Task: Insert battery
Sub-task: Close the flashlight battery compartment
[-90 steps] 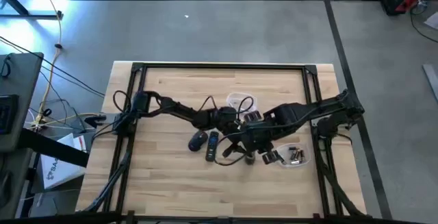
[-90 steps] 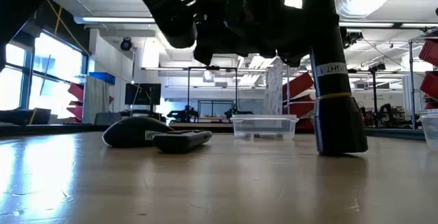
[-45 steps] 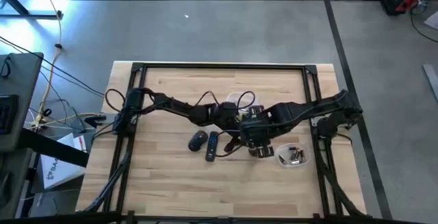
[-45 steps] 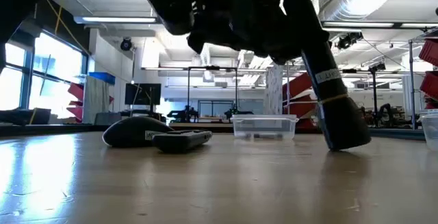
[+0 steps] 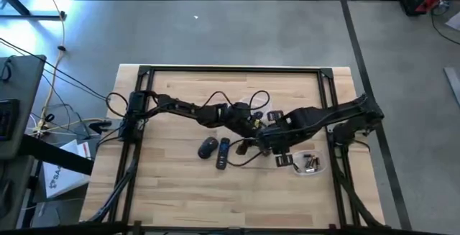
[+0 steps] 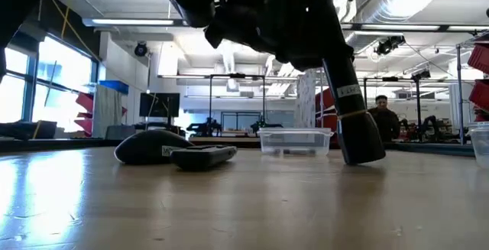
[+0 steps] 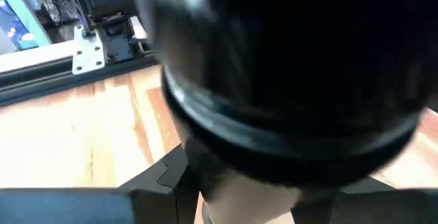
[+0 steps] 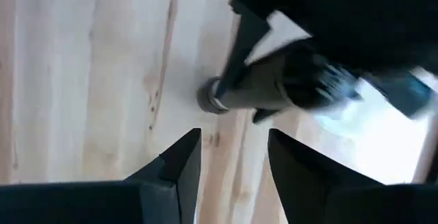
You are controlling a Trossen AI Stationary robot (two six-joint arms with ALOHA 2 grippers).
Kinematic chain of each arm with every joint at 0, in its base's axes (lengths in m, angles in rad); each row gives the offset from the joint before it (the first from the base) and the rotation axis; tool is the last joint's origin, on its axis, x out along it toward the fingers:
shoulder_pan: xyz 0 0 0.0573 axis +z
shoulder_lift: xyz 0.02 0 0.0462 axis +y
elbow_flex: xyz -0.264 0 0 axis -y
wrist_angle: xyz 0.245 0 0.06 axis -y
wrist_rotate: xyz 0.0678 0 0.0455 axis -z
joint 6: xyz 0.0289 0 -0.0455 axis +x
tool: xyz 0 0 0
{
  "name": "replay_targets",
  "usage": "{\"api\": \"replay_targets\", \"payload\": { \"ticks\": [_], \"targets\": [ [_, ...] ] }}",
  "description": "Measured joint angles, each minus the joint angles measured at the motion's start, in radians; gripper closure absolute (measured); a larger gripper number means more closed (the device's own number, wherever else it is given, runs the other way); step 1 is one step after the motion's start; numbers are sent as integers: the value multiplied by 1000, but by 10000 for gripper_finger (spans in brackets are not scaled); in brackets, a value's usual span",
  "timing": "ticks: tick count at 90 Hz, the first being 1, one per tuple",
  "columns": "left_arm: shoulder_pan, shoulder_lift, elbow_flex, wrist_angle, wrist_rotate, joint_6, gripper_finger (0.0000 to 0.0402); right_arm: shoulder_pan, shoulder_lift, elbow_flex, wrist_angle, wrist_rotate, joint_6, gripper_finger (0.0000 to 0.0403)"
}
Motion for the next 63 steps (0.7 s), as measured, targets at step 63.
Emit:
{"api": "replay_targets", "payload": {
  "ticks": [63],
  "targets": [
    [-2,27,37,21,-62,-9,255,73,-260,-205,50,202,171,286]
  ]
}}
